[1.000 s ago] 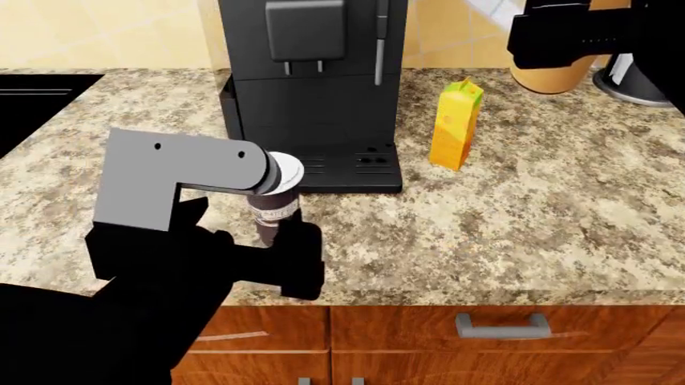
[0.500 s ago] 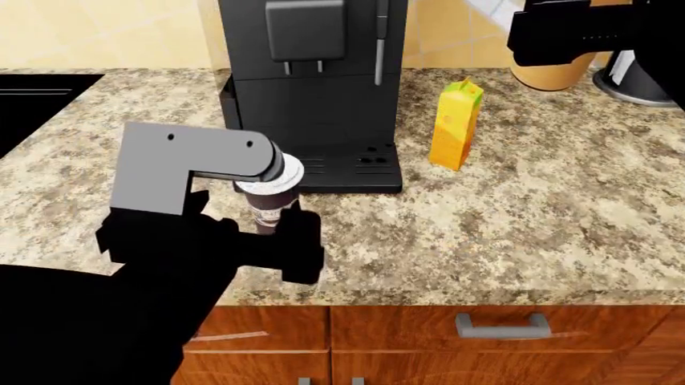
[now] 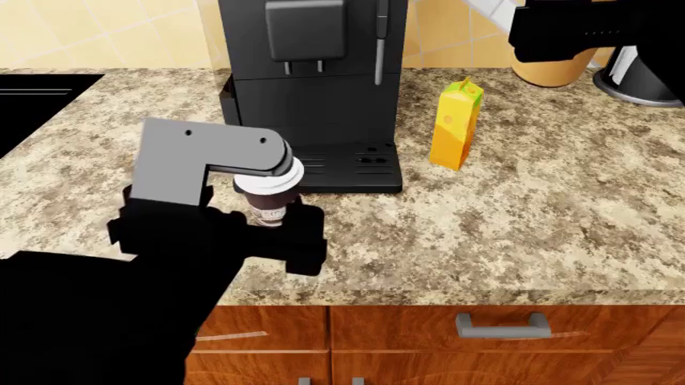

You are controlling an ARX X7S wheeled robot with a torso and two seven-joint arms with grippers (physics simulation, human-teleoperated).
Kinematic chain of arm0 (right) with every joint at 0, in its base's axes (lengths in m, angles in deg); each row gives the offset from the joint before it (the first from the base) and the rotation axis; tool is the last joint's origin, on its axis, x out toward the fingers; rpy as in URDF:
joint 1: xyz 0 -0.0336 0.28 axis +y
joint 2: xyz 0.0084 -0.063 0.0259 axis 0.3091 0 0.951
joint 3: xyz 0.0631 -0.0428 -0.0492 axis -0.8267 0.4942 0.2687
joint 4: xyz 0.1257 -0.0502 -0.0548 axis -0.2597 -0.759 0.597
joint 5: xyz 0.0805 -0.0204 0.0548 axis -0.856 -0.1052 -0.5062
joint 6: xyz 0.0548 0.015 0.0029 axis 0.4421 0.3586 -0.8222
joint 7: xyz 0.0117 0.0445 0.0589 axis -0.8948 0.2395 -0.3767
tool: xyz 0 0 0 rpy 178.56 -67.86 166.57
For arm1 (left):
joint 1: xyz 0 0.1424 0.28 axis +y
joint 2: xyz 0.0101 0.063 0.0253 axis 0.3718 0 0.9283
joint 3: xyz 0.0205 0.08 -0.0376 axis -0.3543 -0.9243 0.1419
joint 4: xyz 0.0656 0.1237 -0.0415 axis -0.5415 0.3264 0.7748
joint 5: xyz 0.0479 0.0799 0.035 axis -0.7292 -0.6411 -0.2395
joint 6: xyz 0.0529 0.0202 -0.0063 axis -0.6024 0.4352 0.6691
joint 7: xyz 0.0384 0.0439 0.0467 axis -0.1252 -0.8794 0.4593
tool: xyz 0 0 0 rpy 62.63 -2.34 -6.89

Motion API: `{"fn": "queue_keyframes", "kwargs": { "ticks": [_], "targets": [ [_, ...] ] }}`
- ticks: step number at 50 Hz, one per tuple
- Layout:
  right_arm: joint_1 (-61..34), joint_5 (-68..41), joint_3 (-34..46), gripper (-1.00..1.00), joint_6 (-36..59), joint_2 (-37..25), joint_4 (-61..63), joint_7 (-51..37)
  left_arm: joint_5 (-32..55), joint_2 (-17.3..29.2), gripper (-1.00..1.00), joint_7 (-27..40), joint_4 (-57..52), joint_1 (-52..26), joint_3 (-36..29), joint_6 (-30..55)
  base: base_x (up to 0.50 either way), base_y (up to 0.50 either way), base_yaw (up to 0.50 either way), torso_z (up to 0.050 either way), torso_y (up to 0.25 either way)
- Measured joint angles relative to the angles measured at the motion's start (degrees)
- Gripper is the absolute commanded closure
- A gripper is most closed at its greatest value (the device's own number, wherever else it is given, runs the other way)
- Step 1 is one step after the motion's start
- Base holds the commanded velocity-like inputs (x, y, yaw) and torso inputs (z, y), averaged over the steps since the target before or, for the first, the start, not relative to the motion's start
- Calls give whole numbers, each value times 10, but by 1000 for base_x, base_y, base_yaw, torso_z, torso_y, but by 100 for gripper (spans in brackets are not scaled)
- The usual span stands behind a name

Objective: Move the drinks to the dining counter.

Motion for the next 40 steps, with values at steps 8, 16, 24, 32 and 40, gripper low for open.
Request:
{"fn": "queue_keyframes", "kwargs": {
  "ticks": [8, 16, 24, 32, 40],
  "targets": [
    [-2, -1, -1, 100, 1, 0, 0, 0, -4, -7, -100, -5, 11, 0, -3, 3, 0, 0, 0, 0, 1],
    [-3, -1, -2, 100, 2, 0, 1, 0, -9, -14, -100, -11, 23, 1, -5, 3, 0, 0, 0, 0, 0],
    [-4, -2, -3, 100, 3, 0, 1, 0, -21, -18, -100, -23, 45, 6, -10, 5, 0, 0, 0, 0, 0],
    [-4, -1, -3, 100, 4, 1, 0, 0, -39, -20, -100, -36, 70, 14, -18, 7, 0, 0, 0, 0, 0],
    [-5, -1, -4, 100, 5, 1, 0, 0, -52, -23, -100, -44, 86, 22, -24, 9, 0, 0, 0, 0, 1]
  ]
}}
